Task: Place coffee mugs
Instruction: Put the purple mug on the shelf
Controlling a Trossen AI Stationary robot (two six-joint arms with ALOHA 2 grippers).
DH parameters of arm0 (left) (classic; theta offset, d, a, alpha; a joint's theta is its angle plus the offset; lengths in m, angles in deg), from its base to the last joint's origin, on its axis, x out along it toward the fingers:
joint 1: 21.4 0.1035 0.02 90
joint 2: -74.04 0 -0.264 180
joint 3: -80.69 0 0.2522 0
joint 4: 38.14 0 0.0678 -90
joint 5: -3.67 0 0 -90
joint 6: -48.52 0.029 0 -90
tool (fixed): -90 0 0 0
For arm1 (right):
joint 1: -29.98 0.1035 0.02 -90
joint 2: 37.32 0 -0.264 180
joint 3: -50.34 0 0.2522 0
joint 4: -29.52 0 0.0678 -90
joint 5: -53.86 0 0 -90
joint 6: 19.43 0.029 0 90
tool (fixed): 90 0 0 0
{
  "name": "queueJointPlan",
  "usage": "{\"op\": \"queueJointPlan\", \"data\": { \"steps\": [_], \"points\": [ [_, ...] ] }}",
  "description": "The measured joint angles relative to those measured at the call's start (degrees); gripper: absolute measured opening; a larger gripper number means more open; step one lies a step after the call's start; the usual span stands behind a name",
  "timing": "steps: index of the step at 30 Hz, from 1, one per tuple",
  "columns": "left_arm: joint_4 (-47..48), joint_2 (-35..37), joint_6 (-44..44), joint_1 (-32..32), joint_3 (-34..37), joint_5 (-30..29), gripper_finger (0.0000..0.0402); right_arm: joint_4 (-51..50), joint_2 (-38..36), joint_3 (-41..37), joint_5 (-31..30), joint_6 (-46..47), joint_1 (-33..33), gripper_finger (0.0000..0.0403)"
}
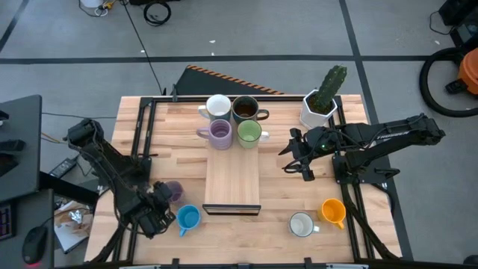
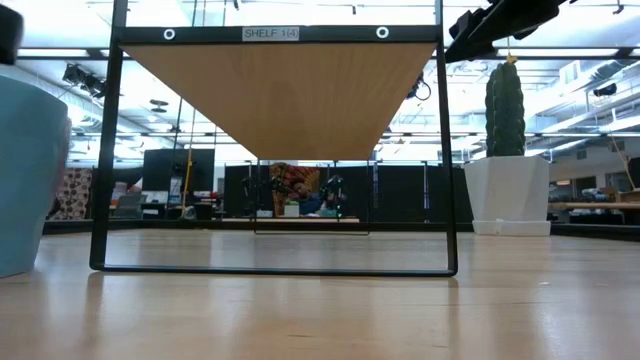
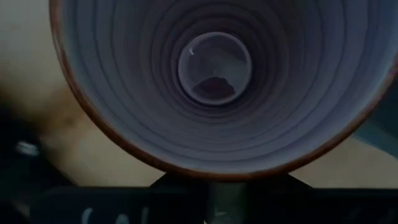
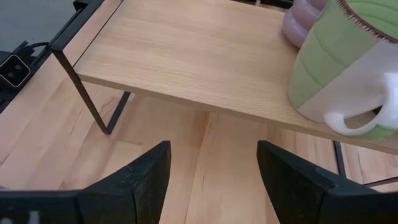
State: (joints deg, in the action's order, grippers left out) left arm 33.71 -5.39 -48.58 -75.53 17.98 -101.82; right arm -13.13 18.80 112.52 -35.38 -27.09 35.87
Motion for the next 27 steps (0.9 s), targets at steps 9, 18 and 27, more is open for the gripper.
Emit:
{"op": "queueJointPlan", "data": {
  "steps": [9, 18, 27],
  "points": [
    [4.5, 7.2, 5.0, 2.4, 0.0, -2.9, 0.0052, -0.4, 0.0, 0.0, 0.4, -0.4, 0.0, 0.0244],
    [9.4, 13.4, 12.4, 5.4, 0.0, -3.2, 0.0052, -1.1, 0.0, 0.5, -0.9, -0.9, 0.0, 0.0244],
    [16.0, 20.5, 22.3, 6.6, -2.7, -2.4, 0.0052, 1.5, 0.0, 3.5, -4.6, 0.3, -3.8, 0.0237]
  ]
}}
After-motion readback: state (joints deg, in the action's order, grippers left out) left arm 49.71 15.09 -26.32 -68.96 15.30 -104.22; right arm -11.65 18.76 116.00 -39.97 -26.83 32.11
